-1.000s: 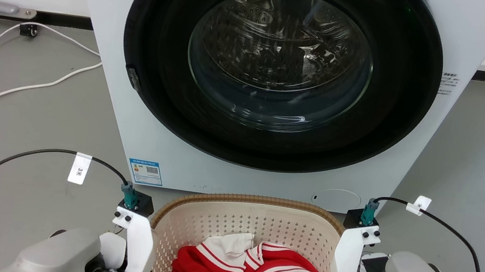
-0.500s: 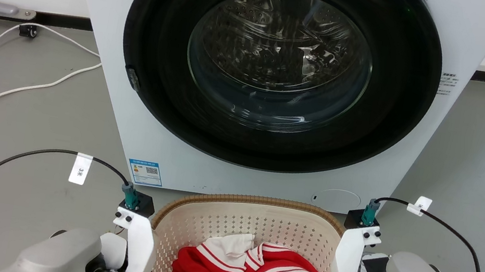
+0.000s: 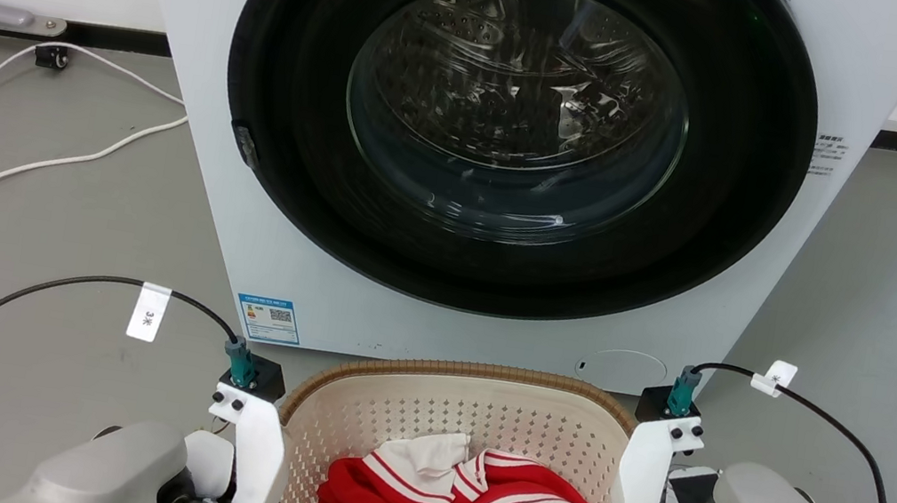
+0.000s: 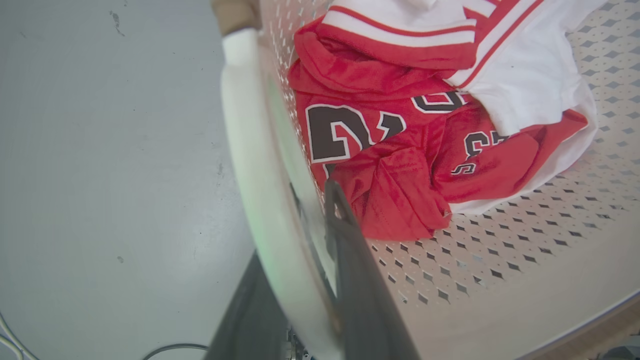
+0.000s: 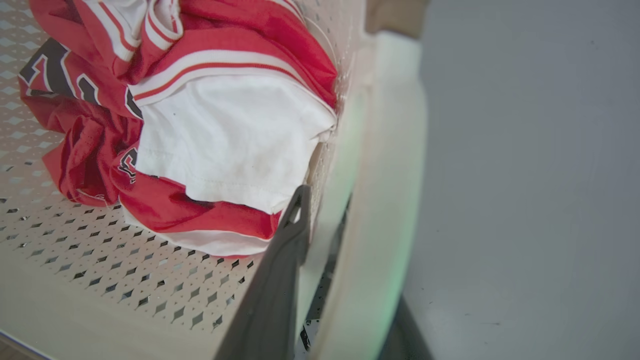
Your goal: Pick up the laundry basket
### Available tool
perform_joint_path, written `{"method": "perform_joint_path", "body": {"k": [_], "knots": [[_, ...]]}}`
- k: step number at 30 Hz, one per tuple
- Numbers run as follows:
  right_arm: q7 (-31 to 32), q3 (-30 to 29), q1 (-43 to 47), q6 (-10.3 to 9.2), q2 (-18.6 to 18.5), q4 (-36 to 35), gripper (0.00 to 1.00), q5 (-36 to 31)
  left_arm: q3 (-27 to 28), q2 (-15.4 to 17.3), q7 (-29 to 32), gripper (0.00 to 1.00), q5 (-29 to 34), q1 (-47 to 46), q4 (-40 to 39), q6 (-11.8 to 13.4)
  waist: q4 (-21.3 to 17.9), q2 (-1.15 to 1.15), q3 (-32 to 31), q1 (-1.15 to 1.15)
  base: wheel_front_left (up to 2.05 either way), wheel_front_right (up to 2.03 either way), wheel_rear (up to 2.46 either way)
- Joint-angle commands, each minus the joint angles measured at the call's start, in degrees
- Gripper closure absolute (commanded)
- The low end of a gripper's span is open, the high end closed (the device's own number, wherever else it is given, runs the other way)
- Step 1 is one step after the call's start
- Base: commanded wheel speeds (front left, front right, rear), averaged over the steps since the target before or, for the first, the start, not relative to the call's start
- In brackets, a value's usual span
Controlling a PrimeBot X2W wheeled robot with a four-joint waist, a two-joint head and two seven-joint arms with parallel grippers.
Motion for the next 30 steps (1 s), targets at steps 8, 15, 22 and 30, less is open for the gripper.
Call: {"method": "perform_joint_path", "body": {"k": [8,15,22,30], "knots": [[-0.78,1.10,-1.37,0.02,-0.66,0.16,1.00,1.02,-0.21,0.09,-0.15,1.00,0.31,0.37,-0.72,-0.57,-0.03,0.00,-0.08,0.00,0.00,0.00,0.00],[-1.12,1.69,-1.58,0.02,-0.60,0.54,1.00,1.69,-0.20,0.29,-0.01,1.00,0.51,0.46,-1.06,-0.58,0.04,0.00,-0.06,0.00,0.00,0.00,0.00],[-1.36,2.47,-1.82,0.02,-0.44,0.79,1.00,2.50,-0.20,0.29,-0.05,1.00,0.63,0.52,-1.12,-0.58,0.01,0.00,-0.12,0.00,0.00,0.00,0.00],[-1.70,3.26,-2.23,0.02,-0.39,1.16,1.00,3.13,-0.21,0.34,-0.07,1.00,0.67,0.44,-1.09,-0.59,-0.14,0.00,-0.05,0.00,0.00,0.00,0.00]]}}
